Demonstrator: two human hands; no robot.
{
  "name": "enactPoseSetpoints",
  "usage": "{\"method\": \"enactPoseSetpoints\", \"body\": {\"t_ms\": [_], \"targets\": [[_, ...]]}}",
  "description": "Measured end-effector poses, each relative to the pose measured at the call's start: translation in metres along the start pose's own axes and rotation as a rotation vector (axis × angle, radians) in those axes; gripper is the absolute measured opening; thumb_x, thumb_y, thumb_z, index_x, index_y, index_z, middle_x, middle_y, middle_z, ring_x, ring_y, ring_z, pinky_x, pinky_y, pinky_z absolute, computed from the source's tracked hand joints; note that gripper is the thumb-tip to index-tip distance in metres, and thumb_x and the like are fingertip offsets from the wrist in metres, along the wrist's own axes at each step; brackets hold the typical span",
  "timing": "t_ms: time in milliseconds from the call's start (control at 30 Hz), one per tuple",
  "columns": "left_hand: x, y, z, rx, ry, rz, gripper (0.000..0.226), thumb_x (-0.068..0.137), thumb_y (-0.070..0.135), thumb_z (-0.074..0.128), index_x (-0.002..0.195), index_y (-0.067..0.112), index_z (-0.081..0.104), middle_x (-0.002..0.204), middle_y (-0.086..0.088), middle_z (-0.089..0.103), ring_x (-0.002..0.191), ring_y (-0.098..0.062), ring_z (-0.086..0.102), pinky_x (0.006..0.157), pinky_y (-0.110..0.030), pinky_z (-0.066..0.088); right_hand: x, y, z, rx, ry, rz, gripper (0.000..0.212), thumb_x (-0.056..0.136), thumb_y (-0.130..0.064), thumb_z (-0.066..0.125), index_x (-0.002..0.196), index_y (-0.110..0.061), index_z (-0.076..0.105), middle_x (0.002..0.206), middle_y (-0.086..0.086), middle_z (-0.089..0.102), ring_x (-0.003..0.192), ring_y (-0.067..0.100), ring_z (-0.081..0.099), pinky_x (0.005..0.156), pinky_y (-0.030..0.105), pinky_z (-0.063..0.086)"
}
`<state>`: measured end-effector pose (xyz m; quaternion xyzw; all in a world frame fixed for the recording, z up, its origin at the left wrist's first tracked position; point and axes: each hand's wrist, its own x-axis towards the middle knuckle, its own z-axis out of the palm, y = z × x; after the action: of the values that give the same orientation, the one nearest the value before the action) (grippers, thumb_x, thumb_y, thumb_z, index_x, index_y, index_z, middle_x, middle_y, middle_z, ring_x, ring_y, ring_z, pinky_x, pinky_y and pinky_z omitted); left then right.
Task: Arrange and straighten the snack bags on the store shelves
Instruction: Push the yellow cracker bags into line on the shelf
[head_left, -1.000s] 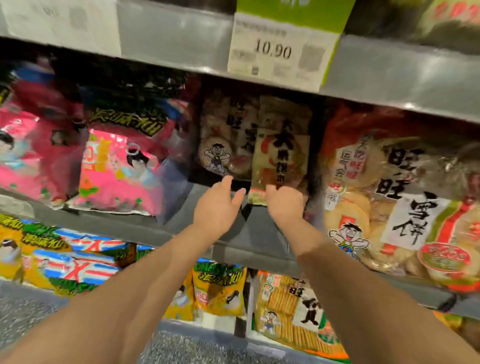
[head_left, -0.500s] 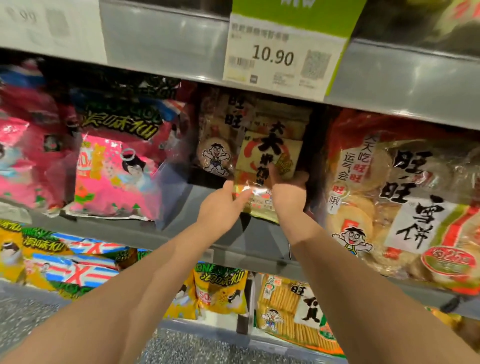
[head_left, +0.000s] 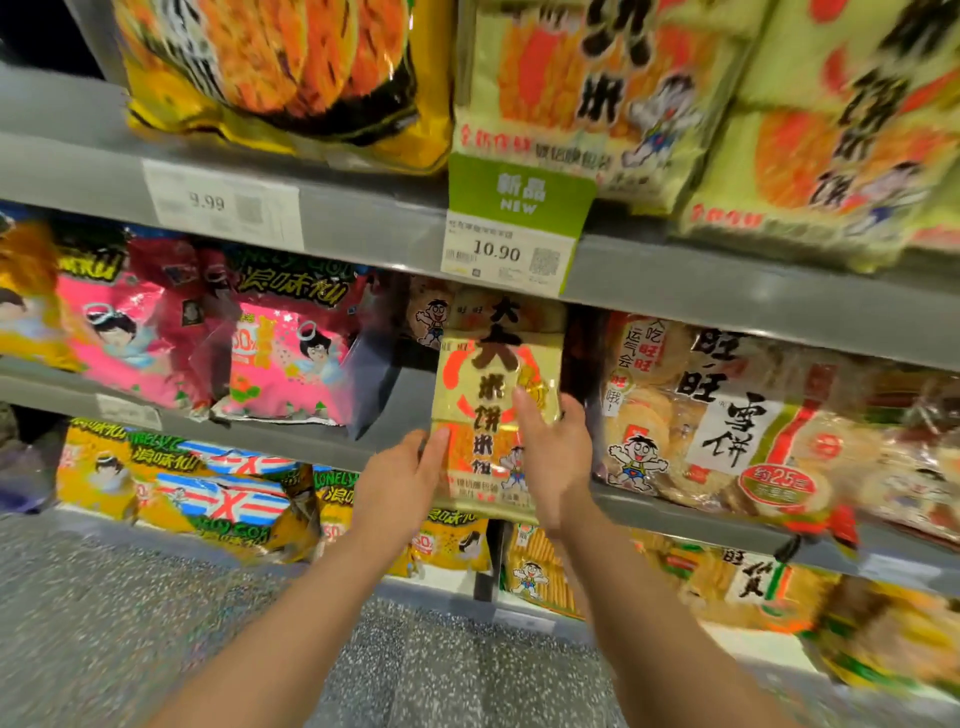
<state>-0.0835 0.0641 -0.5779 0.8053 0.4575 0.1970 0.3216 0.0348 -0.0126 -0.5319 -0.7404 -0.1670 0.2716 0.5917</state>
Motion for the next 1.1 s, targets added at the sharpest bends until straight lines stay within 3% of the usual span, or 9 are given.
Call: {"method": "enactPoseSetpoints", "body": {"t_ms": [100, 367, 500, 633, 700, 900, 967, 1033, 1100], "targets": [[-0.034, 0.017, -0.029, 0.059, -0.05, -0.05, 0.042, 0.095, 0.047, 0.031, 0.089, 0.016, 0.058, 0.086, -0.015, 0.066, 0.088, -0.033, 0.06, 0.062, -0.032, 0.034, -0.041, -0.013, -0.014, 0.001, -0.02, 0.048, 0.062, 0.089, -0.035, 0.059, 0.138, -0.007, 0.035, 0.09, -0.017, 0.052, 0.069, -0.003, 0.05, 0.059, 0.007, 0.041], [-0.096, 0.075, -0.114, 0.106, -0.105, -0.111, 0.05, 0.092, 0.054, 0.031, 0.056, 0.021, 0.043, 0.062, -0.001, 0.053, 0.068, -0.023, 0.054, 0.055, -0.031, 0.033, -0.125, -0.072, -0.047, -0.03, -0.158, 0.144, 0.041, 0.086, -0.036, 0.062, 0.118, -0.014, 0.051, 0.108, 0.002, 0.065, 0.102, 0.018, 0.061, 0.09, 0.033, 0.048], [-0.119, 0.101, -0.146, 0.145, -0.1, -0.109, 0.06, 0.09, 0.059, 0.03, 0.07, 0.013, 0.062, 0.067, -0.003, 0.063, 0.068, -0.021, 0.058, 0.061, -0.032, 0.043, -0.152, -0.102, -0.065, 0.049, -0.226, 0.186, 0.032, 0.089, -0.039, 0.057, 0.113, -0.019, 0.051, 0.108, -0.002, 0.064, 0.096, 0.013, 0.06, 0.085, 0.029, 0.044], [-0.141, 0.124, -0.168, 0.156, -0.121, -0.113, 0.065, 0.087, 0.063, 0.028, 0.066, 0.01, 0.059, 0.067, -0.007, 0.064, 0.068, -0.023, 0.06, 0.061, -0.031, 0.043, -0.182, -0.123, -0.082, 0.102, -0.262, 0.235, 0.048, 0.084, -0.048, 0.06, 0.115, -0.015, 0.048, 0.113, -0.005, 0.063, 0.106, 0.014, 0.059, 0.098, 0.035, 0.044], [-0.154, 0.137, -0.175, 0.148, -0.13, -0.126, 0.065, 0.086, 0.064, 0.029, 0.069, 0.01, 0.06, 0.068, -0.005, 0.064, 0.068, -0.019, 0.06, 0.059, -0.029, 0.042, -0.199, -0.135, -0.095, 0.12, -0.257, 0.189, 0.045, 0.081, -0.047, 0.063, 0.111, -0.015, 0.054, 0.104, -0.003, 0.07, 0.097, 0.011, 0.067, 0.091, 0.037, 0.052], [-0.159, 0.208, -0.183, -0.027, -0.133, -0.05, 0.054, 0.088, 0.059, 0.035, 0.065, 0.016, 0.056, 0.062, 0.002, 0.058, 0.064, -0.014, 0.055, 0.06, -0.031, 0.039, -0.2, -0.182, -0.149, 0.122, -0.163, 0.065, 0.073, 0.081, -0.043, 0.063, 0.142, -0.018, 0.031, 0.127, -0.008, 0.052, 0.111, 0.01, 0.05, 0.097, 0.027, 0.04], [-0.148, 0.237, -0.18, -0.042, -0.126, 0.036, 0.054, 0.087, 0.06, 0.035, 0.063, 0.014, 0.05, 0.057, 0.0, 0.053, 0.06, -0.017, 0.052, 0.057, -0.033, 0.035, -0.187, -0.196, -0.172, 0.164, -0.111, 0.036, 0.064, 0.086, -0.031, 0.063, 0.14, -0.017, 0.033, 0.113, -0.008, 0.056, 0.099, 0.01, 0.054, 0.089, 0.027, 0.044], [-0.135, 0.268, -0.174, -0.059, -0.136, 0.122, 0.051, 0.086, 0.061, 0.036, 0.064, 0.016, 0.047, 0.056, 0.001, 0.052, 0.057, -0.015, 0.051, 0.055, -0.032, 0.034, -0.169, -0.206, -0.197, 0.196, -0.06, 0.01, 0.056, 0.086, -0.026, 0.064, 0.135, -0.015, 0.039, 0.108, -0.002, 0.063, 0.095, 0.015, 0.061, 0.084, 0.034, 0.052], [-0.122, 0.301, -0.165, -0.048, -0.158, 0.2, 0.05, 0.086, 0.061, 0.038, 0.079, 0.016, 0.059, 0.067, -0.001, 0.063, 0.061, -0.012, 0.057, 0.056, -0.027, 0.039, -0.15, -0.216, -0.222, 0.187, 0.001, -0.039, 0.066, 0.081, -0.037, 0.068, 0.137, -0.02, 0.037, 0.125, 0.007, 0.059, 0.108, 0.022, 0.059, 0.093, 0.044, 0.05]]}}
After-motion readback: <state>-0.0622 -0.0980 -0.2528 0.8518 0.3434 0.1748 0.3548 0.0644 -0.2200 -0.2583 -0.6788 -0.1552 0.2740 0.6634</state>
